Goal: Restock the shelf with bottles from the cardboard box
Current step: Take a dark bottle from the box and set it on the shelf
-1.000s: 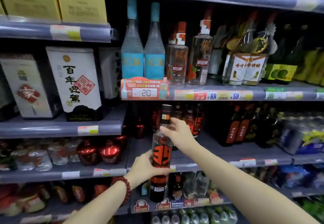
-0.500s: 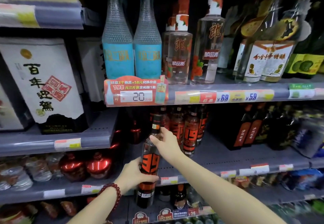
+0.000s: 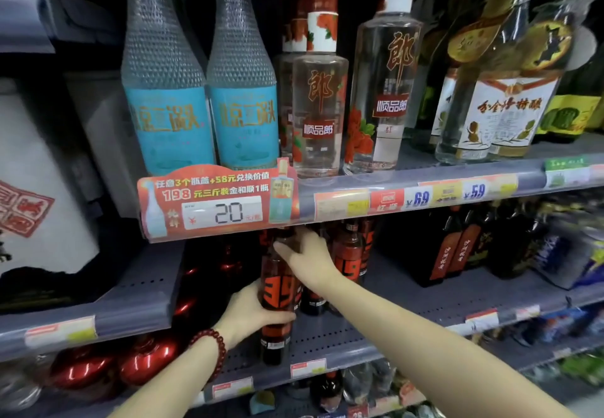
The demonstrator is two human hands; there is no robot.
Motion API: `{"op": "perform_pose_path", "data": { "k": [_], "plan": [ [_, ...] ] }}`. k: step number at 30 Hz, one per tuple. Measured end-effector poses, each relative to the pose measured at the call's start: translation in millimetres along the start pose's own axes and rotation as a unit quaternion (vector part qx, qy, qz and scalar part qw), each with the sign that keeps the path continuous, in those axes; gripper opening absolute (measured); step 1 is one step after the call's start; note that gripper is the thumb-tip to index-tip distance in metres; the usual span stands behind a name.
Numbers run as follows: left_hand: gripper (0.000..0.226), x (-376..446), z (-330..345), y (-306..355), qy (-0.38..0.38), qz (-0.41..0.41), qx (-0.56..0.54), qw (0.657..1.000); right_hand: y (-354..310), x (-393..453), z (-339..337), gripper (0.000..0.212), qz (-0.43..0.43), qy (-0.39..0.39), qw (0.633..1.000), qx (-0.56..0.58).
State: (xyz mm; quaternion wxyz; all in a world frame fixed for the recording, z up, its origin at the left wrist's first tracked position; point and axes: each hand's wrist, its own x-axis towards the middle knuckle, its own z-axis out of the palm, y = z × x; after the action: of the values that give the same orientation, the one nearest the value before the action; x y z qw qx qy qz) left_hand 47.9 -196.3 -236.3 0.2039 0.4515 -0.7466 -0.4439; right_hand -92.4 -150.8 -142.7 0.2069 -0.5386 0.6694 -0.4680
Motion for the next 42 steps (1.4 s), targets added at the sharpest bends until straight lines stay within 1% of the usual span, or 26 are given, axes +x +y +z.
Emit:
{"op": "perform_pose_path", "data": {
  "k": [3, 7, 12, 16, 20, 24, 28, 31, 33, 35, 38, 40, 42],
  "plan": [
    [0.067, 1.2, 2.7, -4.5, 0.023, -0.002, 0.01, 1.0, 5.6, -3.5, 3.1, 0.032, -0.046, -0.013, 0.999, -0.026],
    [0.069, -0.9, 12.3, -12.0, 0.049, -0.001, 0.029, 0.998, 16.6, -12.9, 8.0, 0.032, -0.09, -0.029, 0.995, -0.018],
    [0.062, -0.6, 31.7, -15.0, 0.077, -0.015, 0.027, 0.997, 31.2, -18.6, 4.9, 0.033, -0.117, -0.032, 0.992, -0.013],
    [0.061, -0.3, 43.2, -13.7, 0.088, -0.013, 0.027, 0.996, 43.1, -23.5, -2.0, 0.034, -0.13, -0.016, 0.991, 0.007],
    [0.058, 1.6, 49.9, -11.3, 0.098, -0.007, 0.022, 0.995, 49.8, -19.8, -8.1, 0.041, -0.127, -0.016, 0.992, 0.009],
    [0.063, -0.2, 61.6, -14.5, 0.123, -0.014, -0.008, 0.992, 54.6, -18.9, -9.2, 0.042, -0.12, -0.021, 0.992, 0.013],
    [0.068, -4.2, 64.9, -14.4, 0.124, -0.023, -0.028, 0.992, 60.6, -22.0, -8.8, 0.043, -0.091, -0.027, 0.994, 0.053],
    [0.068, -8.2, 69.7, -14.3, 0.128, -0.028, -0.046, 0.99, 64.5, -25.5, -8.0, 0.05, -0.069, -0.034, 0.993, 0.089],
    [0.069, -7.7, 69.7, -13.9, 0.128, -0.032, -0.053, 0.99, 64.1, -24.4, -7.8, 0.053, -0.066, -0.037, 0.993, 0.093],
    [0.07, -8.3, 68.5, -9.4, 0.121, -0.041, -0.051, 0.99, 60.6, -23.5, -10.7, 0.052, -0.075, -0.04, 0.994, 0.07],
    [0.071, -14.4, 59.7, 1.6, 0.119, -0.061, -0.04, 0.99, 51.6, -21.3, -18.8, 0.047, -0.074, -0.045, 0.996, 0.002],
    [0.073, -23.8, 50.9, 8.7, 0.129, -0.075, -0.032, 0.988, 49.0, -25.8, -25.1, 0.046, -0.06, -0.068, 0.996, -0.023],
    [0.074, -35.9, 41.5, 16.3, 0.136, -0.09, -0.025, 0.986, 49.6, -34.5, -32.3, 0.051, -0.056, -0.099, 0.993, -0.039]
  ]
}}
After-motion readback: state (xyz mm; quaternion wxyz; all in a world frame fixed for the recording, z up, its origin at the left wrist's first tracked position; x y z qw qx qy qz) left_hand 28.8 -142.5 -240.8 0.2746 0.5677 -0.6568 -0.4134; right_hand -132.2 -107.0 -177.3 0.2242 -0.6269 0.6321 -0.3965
